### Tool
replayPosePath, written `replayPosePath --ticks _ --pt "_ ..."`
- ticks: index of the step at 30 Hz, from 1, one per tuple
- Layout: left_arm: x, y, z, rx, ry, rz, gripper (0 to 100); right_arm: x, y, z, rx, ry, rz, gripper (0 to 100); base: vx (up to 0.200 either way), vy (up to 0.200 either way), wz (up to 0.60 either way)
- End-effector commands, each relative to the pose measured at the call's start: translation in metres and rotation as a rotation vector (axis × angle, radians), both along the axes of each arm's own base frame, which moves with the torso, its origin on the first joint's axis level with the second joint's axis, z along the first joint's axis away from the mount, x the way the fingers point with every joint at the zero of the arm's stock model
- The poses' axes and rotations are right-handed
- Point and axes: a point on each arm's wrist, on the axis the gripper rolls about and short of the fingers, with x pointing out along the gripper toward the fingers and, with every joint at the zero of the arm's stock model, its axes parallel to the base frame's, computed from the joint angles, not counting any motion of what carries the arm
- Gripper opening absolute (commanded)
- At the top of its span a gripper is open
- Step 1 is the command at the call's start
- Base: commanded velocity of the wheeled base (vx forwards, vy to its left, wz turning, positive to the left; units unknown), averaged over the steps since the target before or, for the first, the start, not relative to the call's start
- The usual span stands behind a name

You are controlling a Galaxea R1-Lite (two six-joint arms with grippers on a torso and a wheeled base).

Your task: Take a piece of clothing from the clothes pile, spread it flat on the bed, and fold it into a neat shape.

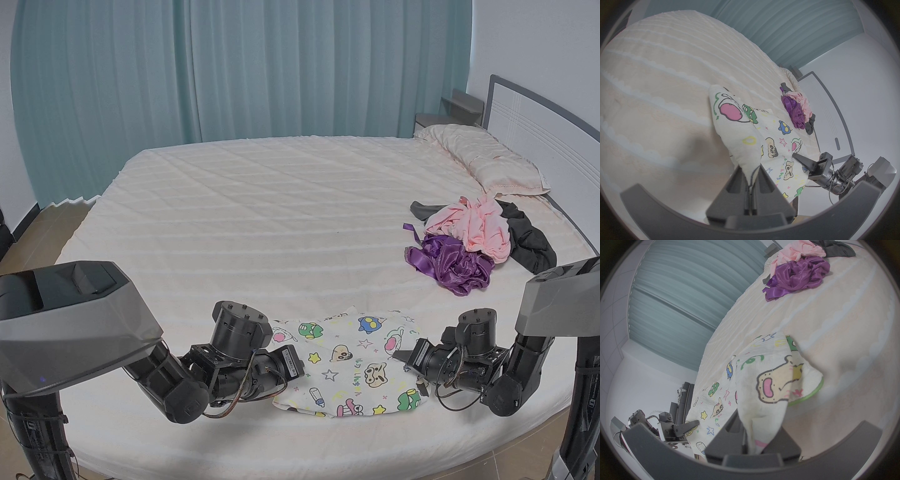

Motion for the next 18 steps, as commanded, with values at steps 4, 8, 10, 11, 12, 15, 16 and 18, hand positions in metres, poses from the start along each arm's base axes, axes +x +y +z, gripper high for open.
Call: replayPosePath --ticks 4,8,10,11,12,15,16,18 --pt "-0.0004 0.0 0.0032 -0.006 -0.007 -0.001 0 -0.0008 -0.0006 0.0045 0.006 -0.01 -0.001 0 0.0 -0.2 0.0" --pt "-0.0001 0.0005 0.0038 -0.007 -0.008 0.001 0 -0.0034 -0.0011 0.0088 0.008 -0.018 0.001 0 0.0 -0.2 0.0" --pt "-0.0002 0.0005 0.0049 -0.01 -0.009 0.001 0 -0.0036 -0.0017 0.0091 0.008 -0.018 0.0 0 0.0 -0.2 0.0" --pt "-0.0006 0.0001 0.0049 -0.012 -0.008 0.001 0 -0.0035 -0.0016 0.0092 0.008 -0.02 0.0 0 0.0 -0.2 0.0" --pt "-0.0002 0.0005 0.0049 -0.015 -0.005 0.005 0 -0.0035 -0.0016 0.0092 0.008 -0.02 0.0 0 0.0 -0.2 0.0" --pt "0.0 0.0004 0.0052 -0.018 -0.004 0.009 0 -0.0035 -0.0016 0.0088 0.008 -0.018 0.0 0 0.0 -0.2 0.0" --pt "-0.0003 -0.0001 0.0052 -0.019 -0.003 0.007 0 -0.0035 -0.0016 0.0088 0.008 -0.018 0.0 0 0.0 -0.2 0.0" --pt "0.0003 0.0001 0.0054 -0.02 -0.004 0.009 0 -0.0035 -0.0016 0.0092 0.008 -0.02 0.0 0 0.0 -0.2 0.0"
